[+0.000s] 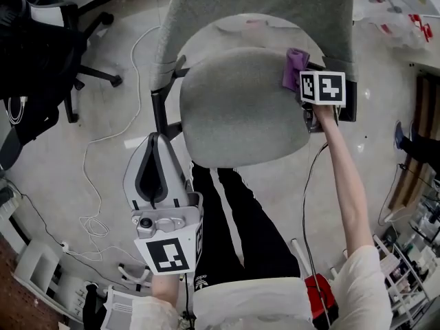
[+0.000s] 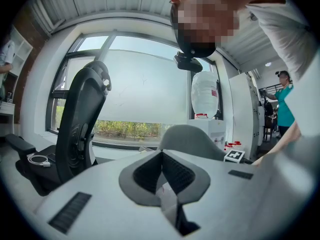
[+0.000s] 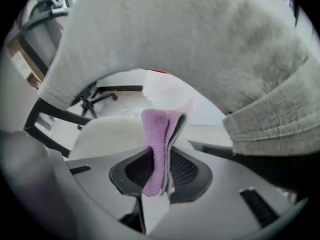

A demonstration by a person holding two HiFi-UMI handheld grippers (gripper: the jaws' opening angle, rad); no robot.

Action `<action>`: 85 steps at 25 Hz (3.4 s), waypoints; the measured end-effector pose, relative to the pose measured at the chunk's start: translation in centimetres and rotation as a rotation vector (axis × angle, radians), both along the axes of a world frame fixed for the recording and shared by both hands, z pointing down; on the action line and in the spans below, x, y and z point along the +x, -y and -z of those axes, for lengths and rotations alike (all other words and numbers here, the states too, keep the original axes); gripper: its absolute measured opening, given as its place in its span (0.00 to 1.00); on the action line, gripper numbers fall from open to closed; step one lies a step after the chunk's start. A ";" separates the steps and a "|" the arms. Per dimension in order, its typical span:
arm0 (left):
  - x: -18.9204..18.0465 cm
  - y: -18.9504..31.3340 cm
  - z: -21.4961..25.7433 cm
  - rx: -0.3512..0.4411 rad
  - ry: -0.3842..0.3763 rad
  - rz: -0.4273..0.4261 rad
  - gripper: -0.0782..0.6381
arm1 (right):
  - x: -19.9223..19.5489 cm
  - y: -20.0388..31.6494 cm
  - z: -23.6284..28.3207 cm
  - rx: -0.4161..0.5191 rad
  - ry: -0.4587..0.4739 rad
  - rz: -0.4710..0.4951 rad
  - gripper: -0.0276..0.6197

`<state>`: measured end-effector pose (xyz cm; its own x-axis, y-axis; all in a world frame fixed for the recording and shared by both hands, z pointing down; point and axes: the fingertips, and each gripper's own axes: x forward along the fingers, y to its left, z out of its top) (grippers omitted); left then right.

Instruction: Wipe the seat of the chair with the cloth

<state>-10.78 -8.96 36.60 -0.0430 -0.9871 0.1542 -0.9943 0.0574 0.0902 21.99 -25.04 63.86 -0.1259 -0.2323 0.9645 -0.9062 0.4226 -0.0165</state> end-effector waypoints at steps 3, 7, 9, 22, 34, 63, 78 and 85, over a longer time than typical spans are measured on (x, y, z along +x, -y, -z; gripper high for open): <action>-2.2 -1.5 -0.2 -0.017 0.006 0.053 0.13 | -9.3 -5.8 2.5 -0.087 0.242 0.116 0.18; -4.2 -3.3 -0.4 -0.044 0.012 0.112 0.13 | -20.4 -13.9 1.8 -0.276 0.451 0.175 0.18; -5.1 -3.9 -0.3 -0.049 0.015 0.133 0.13 | -24.6 -17.2 0.6 -0.356 0.501 0.177 0.18; -5.1 -4.6 -0.9 -0.055 -0.005 0.131 0.13 | -26.5 -18.9 -4.3 -0.317 0.416 0.276 0.18; -1.4 -2.0 -1.6 -0.072 0.007 0.021 0.13 | -7.1 -11.9 -4.3 -0.215 0.194 0.180 0.18; 0.7 -0.8 -0.5 -0.066 0.043 -0.068 0.13 | 8.0 -6.7 -3.3 -0.025 -0.429 0.030 0.18; -2.7 -1.8 -0.1 -0.054 0.046 -0.024 0.13 | 3.4 -7.6 2.0 0.101 -0.295 0.015 0.18; -2.8 -2.3 -0.7 -0.073 0.033 -0.019 0.13 | -18.3 -23.0 2.3 -0.165 0.380 0.177 0.18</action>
<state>-13.63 -6.68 37.27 -0.0310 -0.9739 0.2247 -0.9976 0.0442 0.0540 3.72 -2.07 61.58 -0.5022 -0.0226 0.8645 -0.7368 0.5345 -0.4141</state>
